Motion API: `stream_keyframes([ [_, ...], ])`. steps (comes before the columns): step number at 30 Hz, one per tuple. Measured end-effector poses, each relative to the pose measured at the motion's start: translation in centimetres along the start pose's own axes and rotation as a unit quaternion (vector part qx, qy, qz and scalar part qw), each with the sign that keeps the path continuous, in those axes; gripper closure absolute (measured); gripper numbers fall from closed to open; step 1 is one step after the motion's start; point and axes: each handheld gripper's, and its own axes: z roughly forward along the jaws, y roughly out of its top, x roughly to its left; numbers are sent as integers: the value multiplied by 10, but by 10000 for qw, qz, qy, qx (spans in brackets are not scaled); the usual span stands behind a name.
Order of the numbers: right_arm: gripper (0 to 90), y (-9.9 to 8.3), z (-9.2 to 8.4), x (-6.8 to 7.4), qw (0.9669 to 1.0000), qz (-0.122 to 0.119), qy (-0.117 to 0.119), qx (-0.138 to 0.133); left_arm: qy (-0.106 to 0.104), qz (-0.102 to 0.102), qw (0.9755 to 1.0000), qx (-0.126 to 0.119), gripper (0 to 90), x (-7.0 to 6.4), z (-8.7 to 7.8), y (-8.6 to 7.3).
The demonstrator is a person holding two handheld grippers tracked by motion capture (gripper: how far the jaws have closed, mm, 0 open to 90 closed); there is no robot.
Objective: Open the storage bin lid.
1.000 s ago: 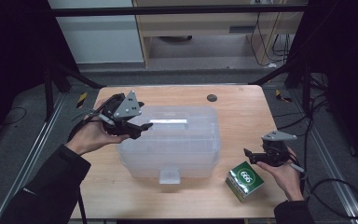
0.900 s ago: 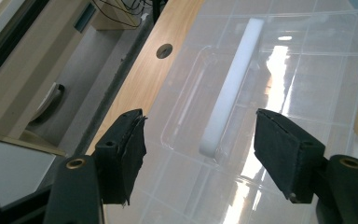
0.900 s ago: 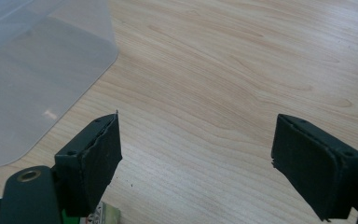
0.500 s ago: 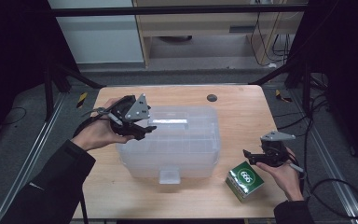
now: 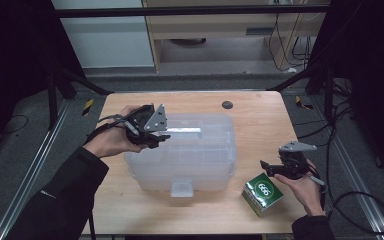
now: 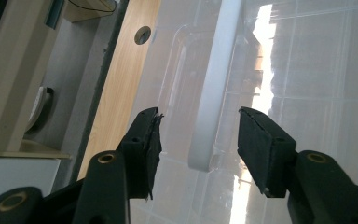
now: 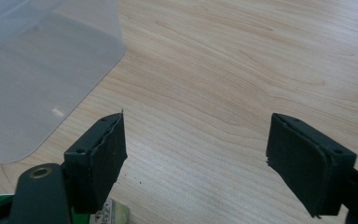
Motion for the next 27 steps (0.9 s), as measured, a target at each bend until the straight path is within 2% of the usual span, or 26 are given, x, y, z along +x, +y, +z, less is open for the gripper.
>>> stream_keyframes([
  [7,228,1,-2,0,10000,5,28,-10,2,218,9995,233,552,-1,7,2],
  [27,295,4,-5,4,9998,-24,162,56,-109,480,9971,585,717,0,19,8],
])
